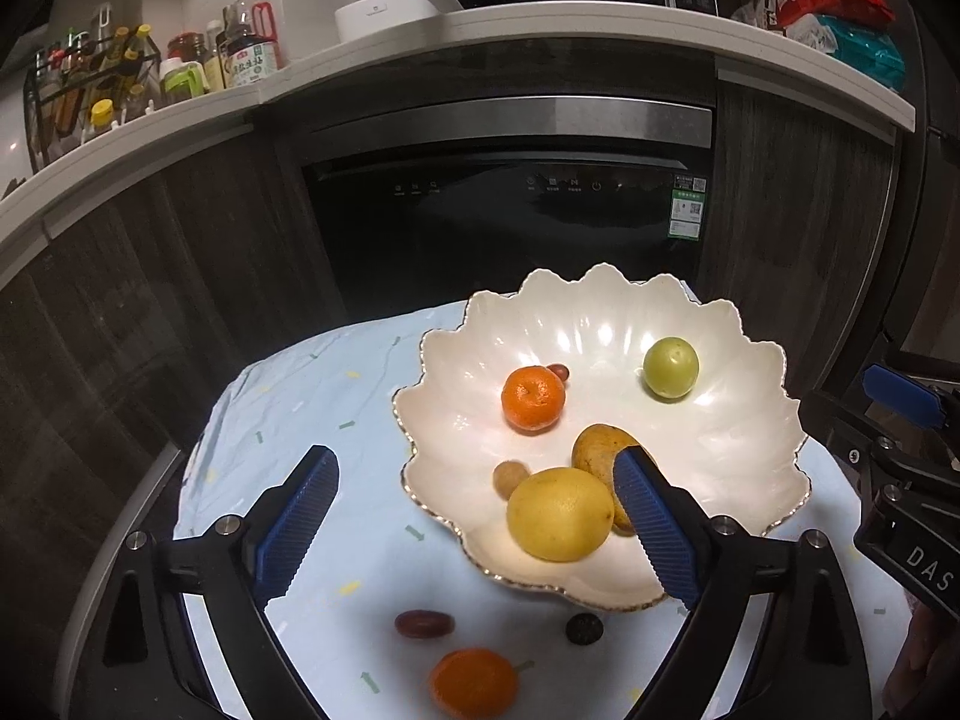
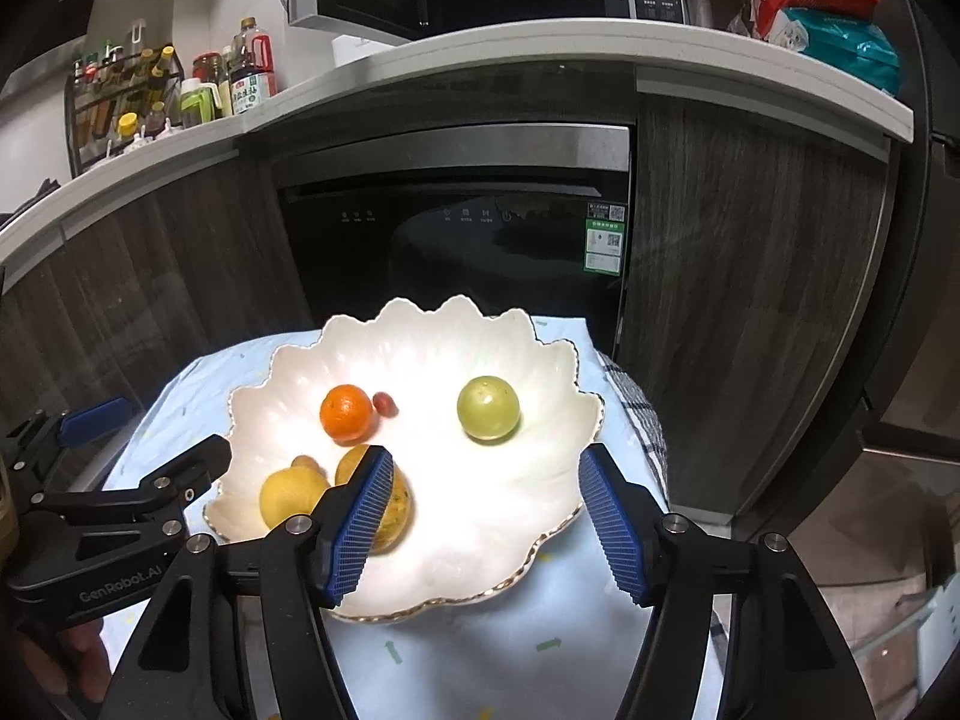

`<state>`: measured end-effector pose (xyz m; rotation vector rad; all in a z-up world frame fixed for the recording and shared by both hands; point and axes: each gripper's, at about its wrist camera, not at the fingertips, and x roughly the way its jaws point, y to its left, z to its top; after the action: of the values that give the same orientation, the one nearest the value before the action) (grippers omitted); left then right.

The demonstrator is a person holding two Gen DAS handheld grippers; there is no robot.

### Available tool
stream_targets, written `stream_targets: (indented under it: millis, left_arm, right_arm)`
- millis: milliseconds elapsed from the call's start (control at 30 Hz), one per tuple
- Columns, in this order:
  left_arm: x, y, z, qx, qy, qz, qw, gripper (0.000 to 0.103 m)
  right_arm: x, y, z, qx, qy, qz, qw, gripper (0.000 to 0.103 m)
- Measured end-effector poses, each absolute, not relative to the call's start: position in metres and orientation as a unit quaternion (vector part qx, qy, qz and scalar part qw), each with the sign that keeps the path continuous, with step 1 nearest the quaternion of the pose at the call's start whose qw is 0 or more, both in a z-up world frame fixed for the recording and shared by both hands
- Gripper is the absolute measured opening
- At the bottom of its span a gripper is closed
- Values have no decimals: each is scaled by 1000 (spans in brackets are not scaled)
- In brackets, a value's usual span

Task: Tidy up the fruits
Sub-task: 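Withdraw both open tools from the bowl toward the mandarin and small brown fruit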

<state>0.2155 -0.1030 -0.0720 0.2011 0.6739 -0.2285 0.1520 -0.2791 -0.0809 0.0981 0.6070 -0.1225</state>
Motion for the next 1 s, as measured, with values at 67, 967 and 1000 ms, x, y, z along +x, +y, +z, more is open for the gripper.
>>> stream_targets:
  millis: [67,967,1000]
  left_arm:
    - [211,-100,-68,98,326,-110,934,94]
    - [158,-54,-49,78,308,-96,943,94]
    - [156,-53,-50,78,309,-96,943,94]
  right_arm:
    - [148,-278,-78,48,295,-59,952,65]
    - [103,-238,-56,20,277,-46,960,65]
    - [102,-236,-57,20,278,-44,959,65]
